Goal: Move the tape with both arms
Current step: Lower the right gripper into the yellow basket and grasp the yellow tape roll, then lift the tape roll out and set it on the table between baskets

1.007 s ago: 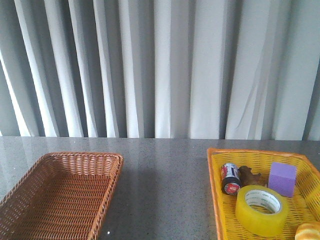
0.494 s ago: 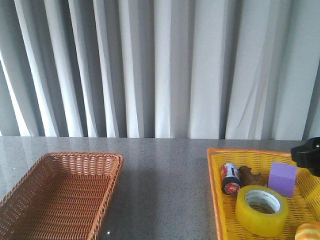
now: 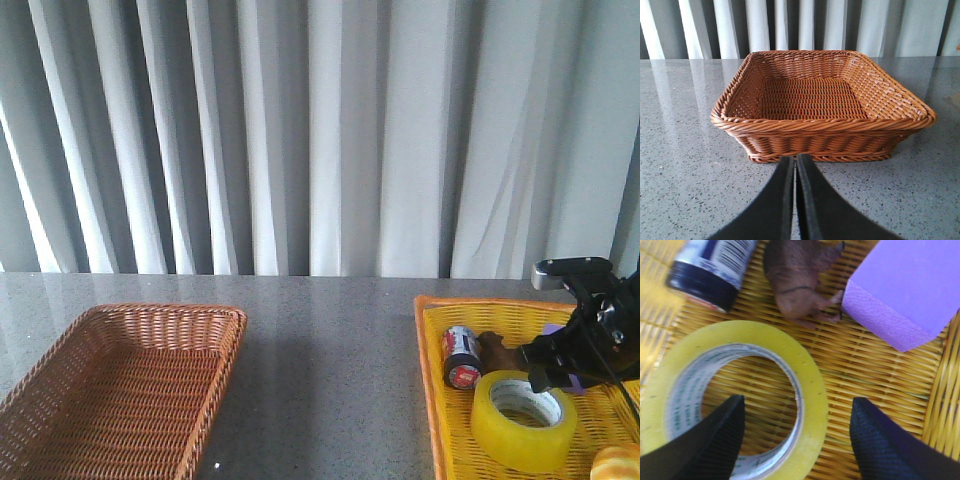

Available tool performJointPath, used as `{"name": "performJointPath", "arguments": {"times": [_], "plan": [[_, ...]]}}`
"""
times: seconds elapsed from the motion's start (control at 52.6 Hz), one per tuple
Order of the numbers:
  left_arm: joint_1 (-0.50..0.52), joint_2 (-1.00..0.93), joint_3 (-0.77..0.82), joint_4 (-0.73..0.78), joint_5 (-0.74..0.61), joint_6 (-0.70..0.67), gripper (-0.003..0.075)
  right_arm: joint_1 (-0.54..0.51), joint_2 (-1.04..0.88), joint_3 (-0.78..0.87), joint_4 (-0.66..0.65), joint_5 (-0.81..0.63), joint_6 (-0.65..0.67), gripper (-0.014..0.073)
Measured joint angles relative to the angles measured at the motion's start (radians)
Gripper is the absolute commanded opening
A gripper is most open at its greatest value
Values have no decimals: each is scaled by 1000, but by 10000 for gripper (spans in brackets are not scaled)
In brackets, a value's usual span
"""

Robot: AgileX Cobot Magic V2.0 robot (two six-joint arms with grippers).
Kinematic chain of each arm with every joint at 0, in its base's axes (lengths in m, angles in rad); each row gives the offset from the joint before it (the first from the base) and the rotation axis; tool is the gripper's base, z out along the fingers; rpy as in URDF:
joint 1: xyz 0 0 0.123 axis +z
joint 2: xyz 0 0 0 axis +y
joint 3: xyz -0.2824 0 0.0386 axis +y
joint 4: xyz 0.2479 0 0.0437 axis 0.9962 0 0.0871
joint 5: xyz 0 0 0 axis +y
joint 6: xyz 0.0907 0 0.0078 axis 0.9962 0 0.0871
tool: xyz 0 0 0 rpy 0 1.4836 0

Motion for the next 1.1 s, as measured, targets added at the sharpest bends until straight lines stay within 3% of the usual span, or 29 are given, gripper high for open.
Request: {"name": "performJointPath", "arguments": {"times": [0.266,0.437,0.779,1.102], "plan": [[0,0,0,0,0,0,-6,0,21,-9,-15,23,6,461],[0,0,0,0,0,0,-6,0,61,-13,-18,50,6,405],[0,0,0,0,0,0,-6,0,85,-14,-27,77,5,-16],[0,0,0,0,0,0,-6,0,-48,-7,7,60,-1,-6]]}}
